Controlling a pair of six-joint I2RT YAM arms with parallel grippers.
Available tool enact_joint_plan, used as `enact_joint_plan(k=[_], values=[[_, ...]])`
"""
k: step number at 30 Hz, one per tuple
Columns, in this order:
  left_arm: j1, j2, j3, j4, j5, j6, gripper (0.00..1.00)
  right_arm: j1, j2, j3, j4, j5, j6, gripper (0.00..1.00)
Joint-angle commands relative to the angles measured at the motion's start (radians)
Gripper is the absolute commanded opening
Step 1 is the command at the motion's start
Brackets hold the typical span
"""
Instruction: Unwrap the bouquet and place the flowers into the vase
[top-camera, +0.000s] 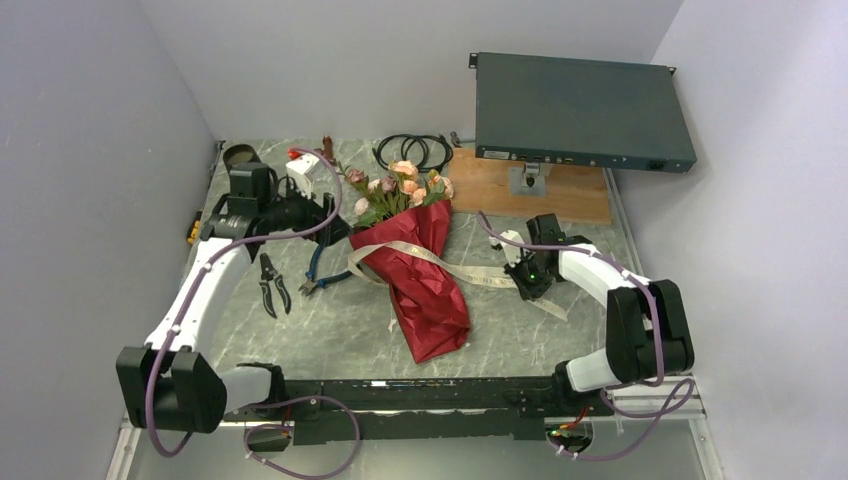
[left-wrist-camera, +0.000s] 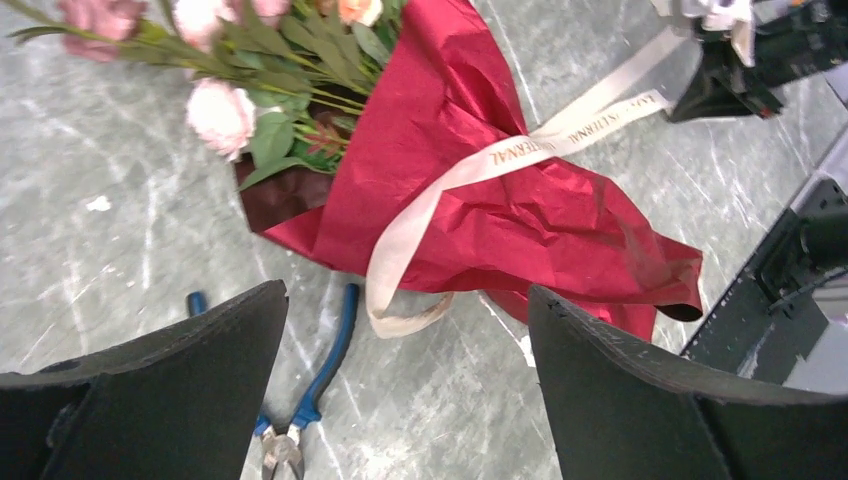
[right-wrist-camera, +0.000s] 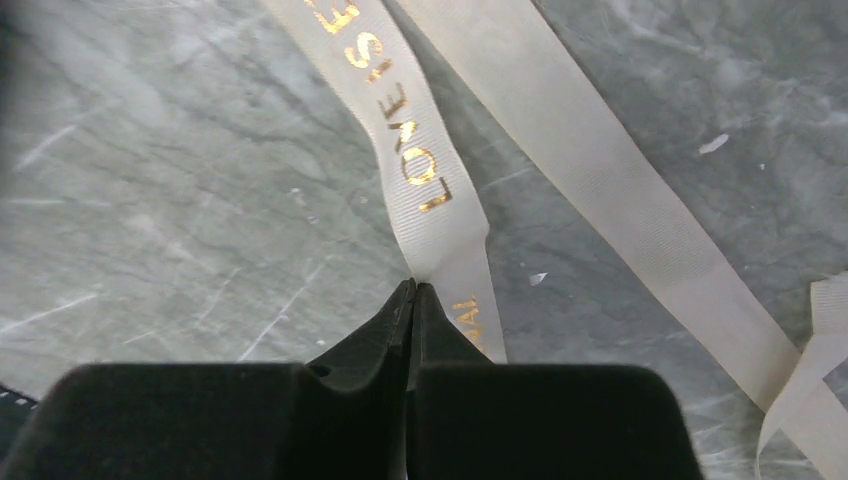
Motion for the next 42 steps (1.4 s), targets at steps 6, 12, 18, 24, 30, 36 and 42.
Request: enact_joint_plan(k=[6,12,18,24,30,36,42], values=[[0.085,-0.162,-0.015,-0.057,-0.102,-0.202,1.0,0.047,-0.202,0.277,-0.142,-0.266,0.051,0.0],[0.213,-0.21,-0.035,-0.138,0.042,-0.171,0.99,0.162,-0.165,0.543,-0.086,-0.371,0.163,0.0],[0.24,-0.197,-0.068,-0.193,0.21,0.044,0.84,0.254,-0.031,0.759,-0.134,-0.379,0.172,0.0],[0.219,-0.16,-0.034,-0.228,0.277,0.219,0.81,0.226,-0.057,0.586,-0.296,-0.228,0.064,0.04],[0.207,-0.119,-0.033,-0.177,0.285,0.187,0.8,0.072,-0.181,0.312,-0.322,-0.074,-0.012,0.43],[0.179,-0.081,-0.043,-0.132,0.271,0.155,0.81,0.062,-0.121,0.137,-0.17,0.049,0.009,0.46],[0.178,-0.082,-0.034,-0.156,0.245,0.173,0.81,0.062,0.016,0.115,-0.042,0.058,0.036,0.46]])
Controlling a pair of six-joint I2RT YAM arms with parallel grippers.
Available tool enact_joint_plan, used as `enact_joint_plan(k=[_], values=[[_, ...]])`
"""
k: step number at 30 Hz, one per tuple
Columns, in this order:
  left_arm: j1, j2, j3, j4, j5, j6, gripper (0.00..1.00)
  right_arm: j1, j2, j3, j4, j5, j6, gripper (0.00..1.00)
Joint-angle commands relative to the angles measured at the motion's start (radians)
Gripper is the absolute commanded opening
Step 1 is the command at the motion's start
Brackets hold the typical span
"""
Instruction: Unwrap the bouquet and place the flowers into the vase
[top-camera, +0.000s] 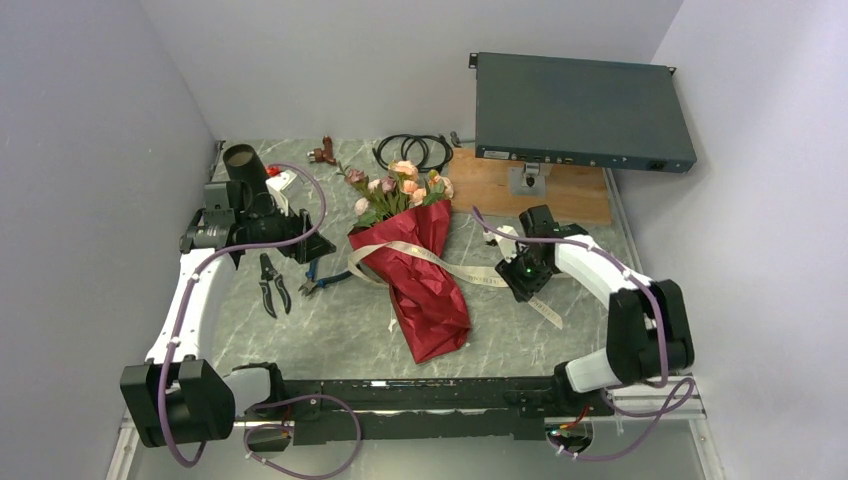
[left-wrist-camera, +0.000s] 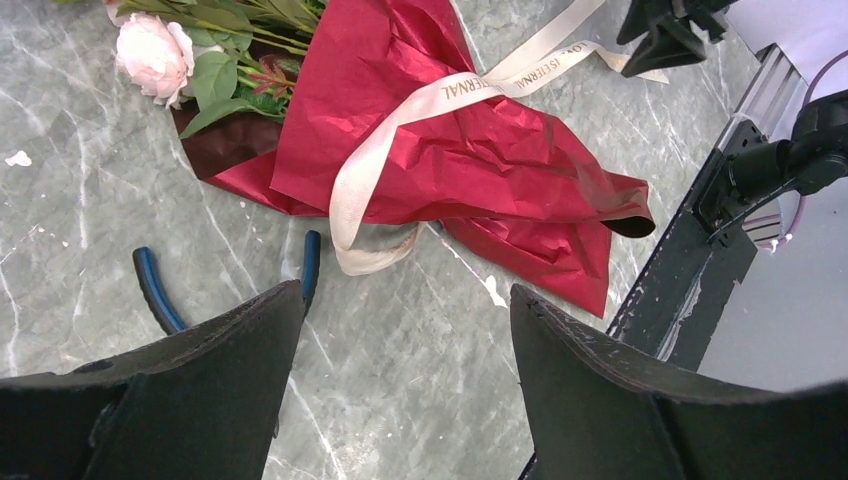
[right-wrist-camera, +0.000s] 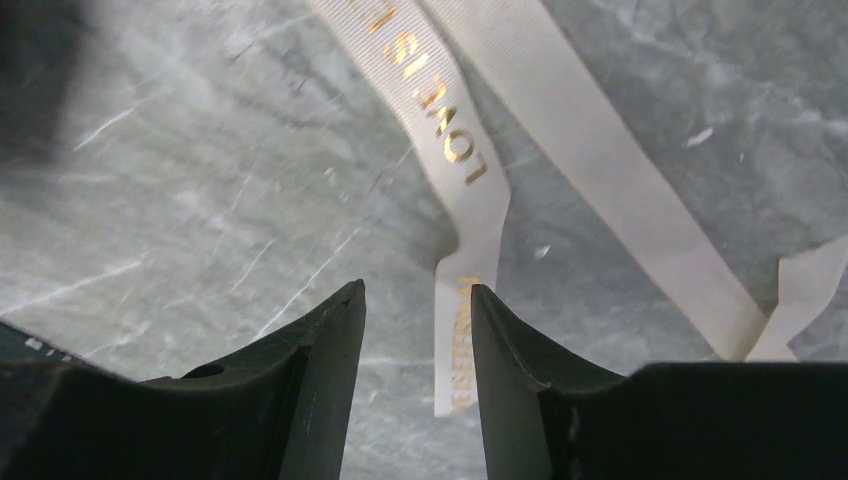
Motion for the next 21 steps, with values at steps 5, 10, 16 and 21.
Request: enact_joint_plan(k=[5,10,16,21], values=[[-0.002,-0.03,0.014,0.012,-0.014,-0.009,0.81,0.003,0.149,0.02,0.191,0.021,0.031,0.33],[0.011,-0.041,-0.006,0.001,-0.007,-0.036,0.78,0.023,0.123,0.086,0.126,-0.049,0.036,0.0],[0.034,-0.103,-0.049,0.026,0.034,-0.029,0.78,0.065,-0.043,0.277,0.056,-0.219,0.109,0.0],[0.033,-0.13,-0.055,0.058,0.093,0.075,0.82,0.14,-0.075,0.495,0.058,-0.325,0.198,0.0]])
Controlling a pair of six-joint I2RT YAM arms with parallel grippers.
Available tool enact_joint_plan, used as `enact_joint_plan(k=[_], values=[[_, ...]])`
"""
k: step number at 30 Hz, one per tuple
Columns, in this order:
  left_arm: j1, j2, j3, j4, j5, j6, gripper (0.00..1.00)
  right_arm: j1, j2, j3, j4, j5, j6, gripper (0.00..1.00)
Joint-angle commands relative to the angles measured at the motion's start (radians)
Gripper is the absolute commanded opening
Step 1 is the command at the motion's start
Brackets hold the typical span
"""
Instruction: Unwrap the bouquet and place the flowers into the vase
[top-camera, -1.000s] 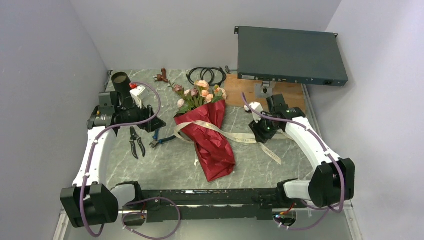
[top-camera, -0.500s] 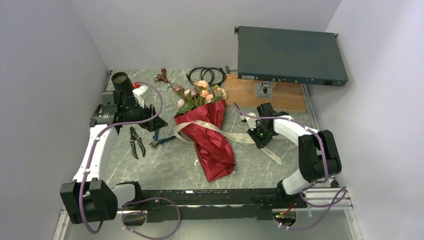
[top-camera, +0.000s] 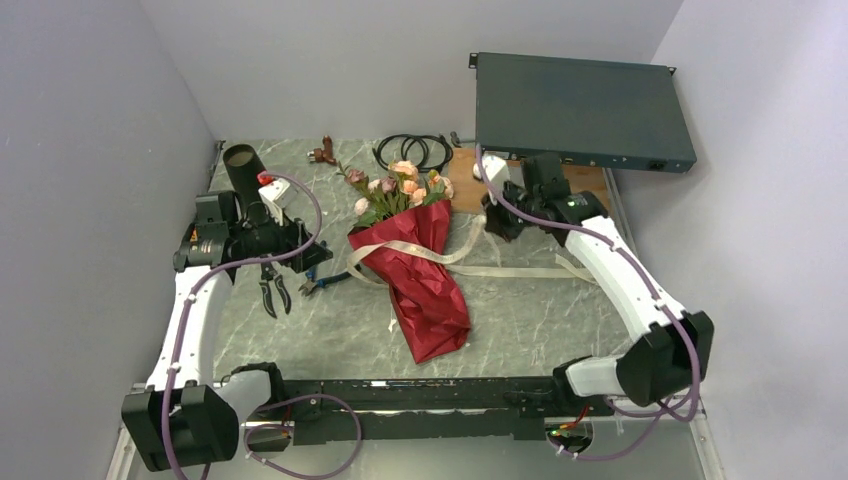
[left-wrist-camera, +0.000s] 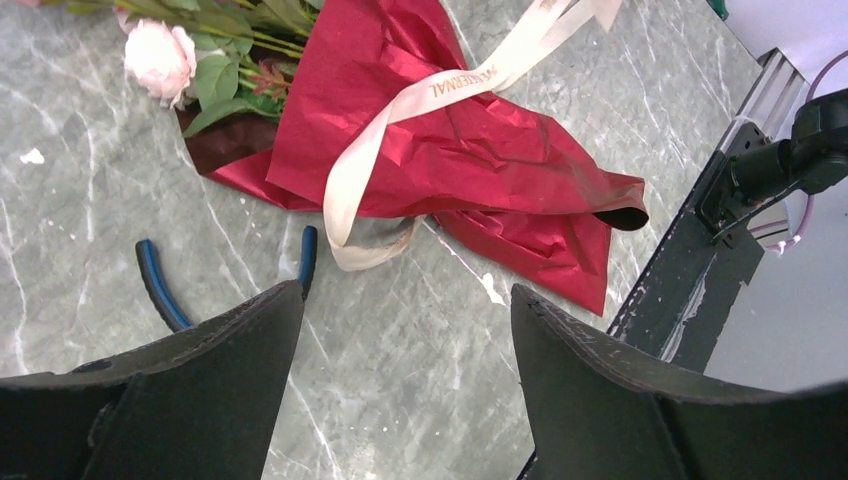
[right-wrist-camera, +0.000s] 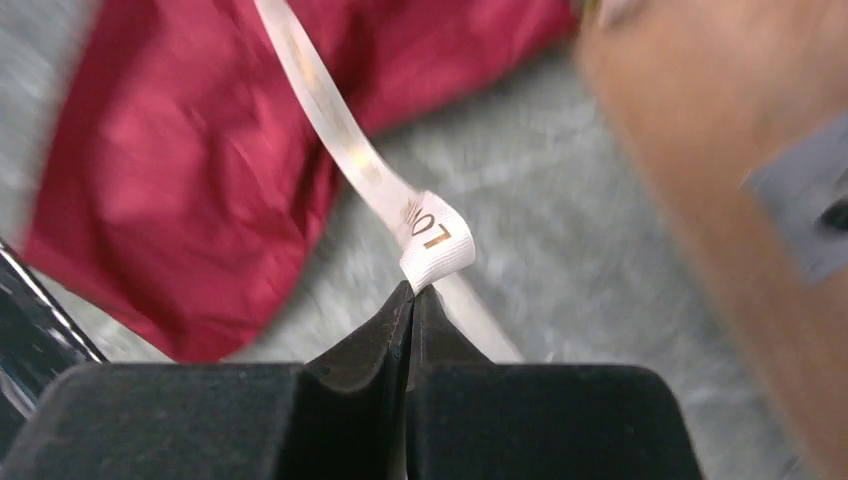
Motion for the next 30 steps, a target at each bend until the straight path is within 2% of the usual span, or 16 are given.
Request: enact_joint_plan(k=[1,5,11,13,19,24,29,30], values=[[0.001,-0.032,0.009,0.068,0.088,0.09,0.82,0.059,-0.01,0.221,0.002,-0.165,0.111,0.0],[-0.027,-0.021,0.028,0.121,0.113,0.109,0.84,0.112,0.086,0.448,0.025,-0.229,0.14,0.0],[-0.214,0.072,0.051,0.126,-0.012,0.187,0.8,0.13,0.236,0.77,0.085,-0.355,0.203,0.0],[-0.231,0.093,0.048,0.153,-0.039,0.166,0.78,0.13,0.261,0.845,0.102,-0.391,0.216,0.0],[-0.233,0.122,0.003,0.303,-0.114,0.114,0.73,0.146,0.29,0.943,0.166,-0.452,0.289,0.0],[-0.232,0.205,-0.047,0.376,-0.051,0.15,0.69,0.197,0.349,1.015,0.192,-0.401,0.296,0.0],[-0.207,0.242,-0.12,0.583,-0.054,-0.03,0.58,0.229,0.419,1.148,0.135,-0.344,0.276,0.0],[-0.206,0.253,-0.121,0.596,-0.041,-0.043,0.53,0.23,0.417,1.15,0.125,-0.34,0.27,0.0]])
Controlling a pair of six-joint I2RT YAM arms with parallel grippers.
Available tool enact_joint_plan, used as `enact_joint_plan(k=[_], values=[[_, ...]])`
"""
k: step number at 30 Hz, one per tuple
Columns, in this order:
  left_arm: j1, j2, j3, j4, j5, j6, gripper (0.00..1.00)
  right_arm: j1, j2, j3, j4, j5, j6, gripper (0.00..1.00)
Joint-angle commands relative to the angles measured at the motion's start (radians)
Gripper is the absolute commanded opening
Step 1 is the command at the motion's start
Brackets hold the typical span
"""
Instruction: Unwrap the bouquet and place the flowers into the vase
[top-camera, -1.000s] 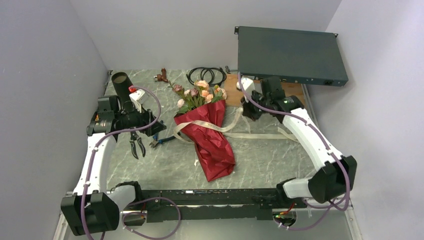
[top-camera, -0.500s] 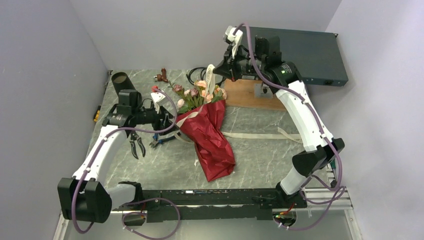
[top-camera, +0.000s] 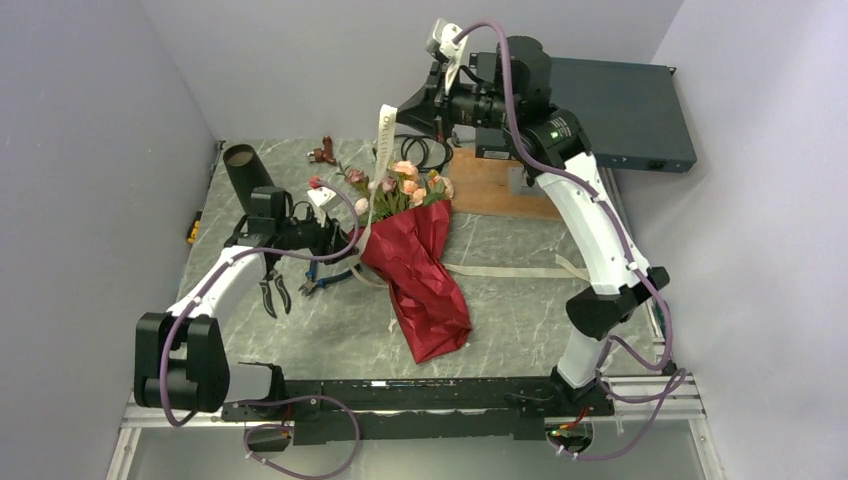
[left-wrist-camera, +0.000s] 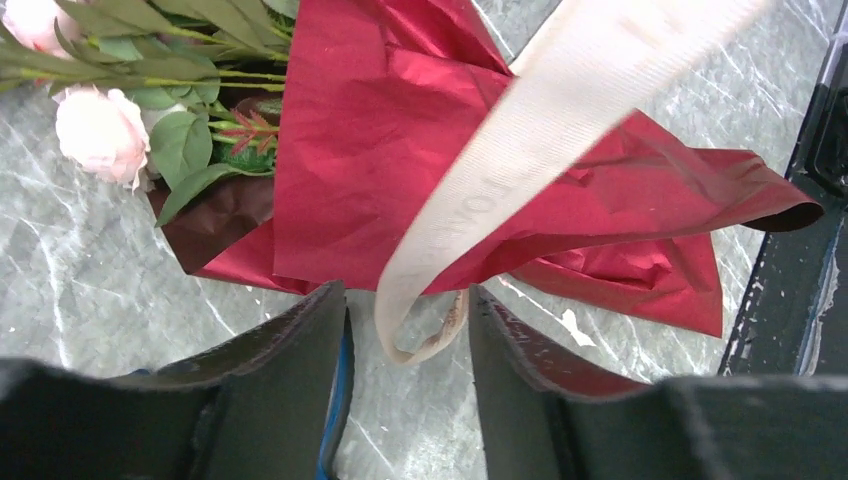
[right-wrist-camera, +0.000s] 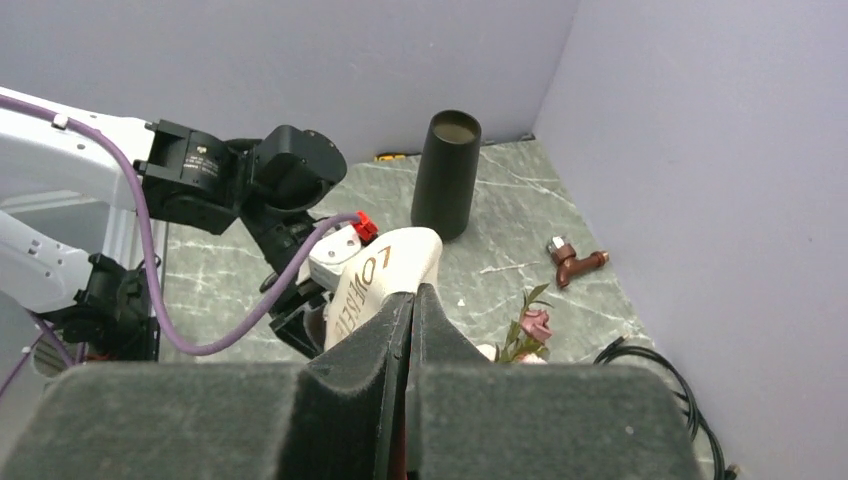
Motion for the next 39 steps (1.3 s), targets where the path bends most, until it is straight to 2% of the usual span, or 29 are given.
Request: enact_joint_plan(k=[1,3,5,6,8,9,12,16,18,21,24,26,29,34,39], values=[[0.016,0.032,-0.017,0.191,0.06,-0.125,0.48,0.007,0.013,0.056,-0.018,0.04,-0.017,0.0],[0.011,0.046,-0.017,0.199,0.066,-0.158,0.37,0.007,-0.031,-0.028,0.007,0.042,-0.033,0.0],[-0.006,0.045,-0.004,0.161,0.075,-0.135,0.36,0.006,-0.108,-0.143,0.075,0.036,-0.036,0.0],[-0.013,0.035,-0.006,0.159,0.076,-0.131,0.41,0.006,-0.128,-0.183,0.093,0.035,-0.03,0.0],[-0.021,0.015,-0.02,0.173,0.09,-0.132,0.6,0.006,-0.138,-0.19,0.082,0.033,-0.014,0.0],[-0.027,0.013,-0.023,0.164,0.097,-0.119,0.65,0.006,-0.133,-0.177,0.062,0.037,-0.015,0.0],[-0.034,0.038,-0.02,0.133,0.126,-0.051,0.68,0.006,-0.139,-0.163,0.052,0.062,-0.033,0.0],[-0.037,0.099,-0.003,0.185,0.129,-0.041,0.68,0.006,-0.123,-0.104,0.047,0.077,-0.006,0.0],[-0.047,0.122,0.022,0.176,0.139,-0.019,0.64,0.006,-0.113,-0.091,0.037,0.077,0.004,0.0],[-0.062,0.125,0.032,0.171,0.144,-0.002,0.48,0.006,-0.114,-0.113,0.061,0.084,0.018,0.0],[-0.061,0.107,0.045,0.129,0.138,-0.008,0.24,0.004,-0.1,-0.115,0.057,0.1,0.023,0.0],[-0.055,0.083,0.063,0.088,0.12,-0.037,0.01,0.005,-0.107,-0.144,0.046,0.103,0.005,0.0],[0.002,0.044,0.078,0.11,0.133,-0.216,0.0,0.003,-0.14,-0.275,0.069,0.102,-0.021,0.0],[0.017,-0.044,0.106,0.11,0.132,-0.292,0.0,0.002,-0.154,-0.413,0.051,0.092,-0.099,0.0],[-0.001,-0.05,0.195,0.132,0.157,-0.371,0.0,0.002,-0.15,-0.516,0.037,0.072,-0.16,0.0]])
